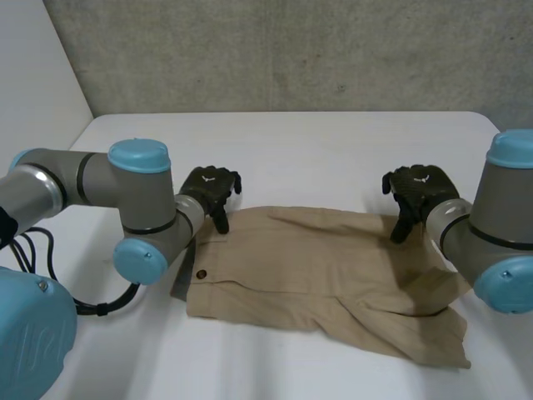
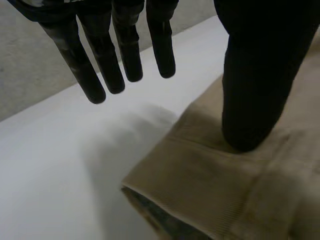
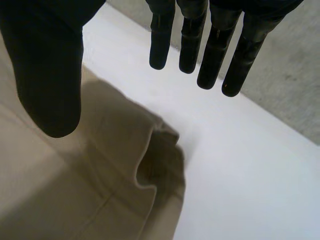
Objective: Fold the shorts.
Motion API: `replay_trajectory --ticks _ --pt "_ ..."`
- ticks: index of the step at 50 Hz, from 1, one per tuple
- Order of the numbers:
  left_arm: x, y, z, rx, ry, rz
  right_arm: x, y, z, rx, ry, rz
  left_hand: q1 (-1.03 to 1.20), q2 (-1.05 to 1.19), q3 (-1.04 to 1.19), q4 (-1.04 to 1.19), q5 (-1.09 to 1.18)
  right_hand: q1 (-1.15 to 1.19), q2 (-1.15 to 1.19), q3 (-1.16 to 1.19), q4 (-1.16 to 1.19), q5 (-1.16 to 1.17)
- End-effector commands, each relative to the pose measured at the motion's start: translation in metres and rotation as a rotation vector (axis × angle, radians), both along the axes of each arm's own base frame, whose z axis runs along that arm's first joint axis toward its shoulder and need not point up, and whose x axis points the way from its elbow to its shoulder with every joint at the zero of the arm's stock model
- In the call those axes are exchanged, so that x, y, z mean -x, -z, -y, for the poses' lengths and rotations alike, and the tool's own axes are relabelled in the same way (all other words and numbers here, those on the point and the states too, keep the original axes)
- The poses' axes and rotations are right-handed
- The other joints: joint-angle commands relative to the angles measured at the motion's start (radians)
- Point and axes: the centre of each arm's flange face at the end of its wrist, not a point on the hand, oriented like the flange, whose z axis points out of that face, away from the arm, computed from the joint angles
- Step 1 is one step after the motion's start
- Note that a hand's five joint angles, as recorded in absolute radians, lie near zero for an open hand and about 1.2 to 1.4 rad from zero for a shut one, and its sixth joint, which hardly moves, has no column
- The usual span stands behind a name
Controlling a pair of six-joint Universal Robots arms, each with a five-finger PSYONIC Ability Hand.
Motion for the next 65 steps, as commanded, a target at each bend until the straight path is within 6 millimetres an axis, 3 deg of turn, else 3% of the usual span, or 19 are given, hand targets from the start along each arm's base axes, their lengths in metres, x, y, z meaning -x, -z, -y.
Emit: replay_trajectory --ticks 1,8,17,29,36,39,40,43,46,51,52,55,56,59,60,61,63,65 --pt "-0.003 0.007 -0.007 -0.078 0.014 0.034 0.003 -0.02 -0.012 0.032 -0.003 0.016 0.101 0.113 0.115 0.113 0.116 0.114 0.049 0.047 0.045 0.063" --pt "-0.009 -0.002 -0.022 -0.161 0.01 0.078 0.004 -0.016 -0.019 0.014 -0.009 0.01 0.022 0.034 0.036 0.034 0.037 0.114 0.049 0.047 0.045 0.062" --pt "-0.031 -0.037 -0.05 -0.174 -0.051 0.11 0.005 -0.01 -0.023 -0.008 -0.011 0.002 -0.057 -0.046 -0.044 -0.046 -0.042 0.114 0.049 0.047 0.045 0.062" --pt "-0.041 -0.026 -0.068 -0.235 -0.063 0.152 0.007 -0.019 -0.027 0.014 -0.011 0.009 -0.093 -0.081 -0.079 -0.081 -0.078 0.111 0.046 0.044 0.042 0.06" --pt "-0.044 -0.033 -0.078 -0.238 -0.06 0.156 0.007 -0.018 -0.029 0.011 -0.012 0.007 -0.072 -0.061 -0.058 -0.06 -0.057 0.111 0.046 0.044 0.042 0.06" --pt "-0.044 -0.034 -0.079 -0.234 -0.061 0.158 0.007 -0.018 -0.029 0.013 -0.012 0.007 0.083 0.094 0.096 0.094 0.098 0.111 0.046 0.044 0.042 0.06" --pt "-0.045 -0.034 -0.078 -0.232 -0.07 0.16 0.007 -0.018 -0.03 0.011 -0.013 0.007 0.406 0.418 0.42 0.418 0.421 0.108 0.043 0.041 0.039 0.057" --pt "-0.047 -0.034 -0.075 -0.214 -0.093 0.164 0.007 -0.02 -0.03 0.015 -0.014 0.006 0.887 0.898 0.9 0.898 0.902 0.108 0.043 0.041 0.039 0.057" --pt "-0.05 -0.045 -0.057 -0.119 -0.157 0.141 0.007 -0.024 -0.032 0.028 -0.016 0.009 0.888 0.899 0.901 0.899 0.903 0.105 0.04 0.038 0.036 0.054" --pt "-0.062 -0.088 -0.013 0.106 -0.283 0.051 0.008 -0.034 -0.032 0.056 -0.014 0.018 0.888 0.899 0.901 0.899 0.903 0.102 0.037 0.035 0.033 0.051" --pt "-0.067 -0.104 -0.001 0.186 -0.31 0.046 0.008 -0.035 -0.032 0.061 -0.014 0.019 0.888 0.899 0.901 0.899 0.903 0.102 0.037 0.035 0.033 0.051" --pt "-0.075 -0.131 0.017 0.326 -0.348 0.039 0.01 -0.041 -0.031 0.077 -0.008 0.024 0.888 0.899 0.901 0.899 0.903 0.091 0.026 0.023 0.021 0.039" --pt "-0.077 -0.153 0.024 0.435 -0.37 0.026 0.01 -0.042 -0.031 0.081 -0.008 0.025 0.888 0.899 0.901 0.899 0.903 0.088 0.023 0.02 0.018 0.036" --pt "-0.076 -0.187 0.027 0.593 -0.401 -0.012 0.013 -0.047 -0.03 0.093 0.001 0.028 0.888 0.899 0.901 0.899 0.903 0.079 0.014 0.011 0.009 0.027" --pt "-0.073 -0.21 0.025 0.691 -0.414 -0.05 0.013 -0.048 -0.03 0.096 0.001 0.029 0.888 0.899 0.901 0.899 0.903 0.079 0.014 0.011 0.009 0.027" --pt "-0.071 -0.221 0.023 0.734 -0.417 -0.073 0.013 -0.049 -0.03 0.101 0.001 0.03 0.888 0.899 0.901 0.899 0.903 0.076 0.011 0.008 0.006 0.024" --pt "-0.063 -0.239 0.016 0.804 -0.405 -0.126 0.013 -0.053 -0.03 0.112 0.003 0.034 0.888 0.899 0.901 0.899 0.903 0.076 0.011 0.008 0.006 0.024" --pt "-0.043 -0.258 -0.001 0.869 -0.353 -0.196 0.013 -0.057 -0.03 0.123 0.003 0.037 0.888 0.899 0.901 0.899 0.903 0.073 0.008 0.005 0.003 0.021"
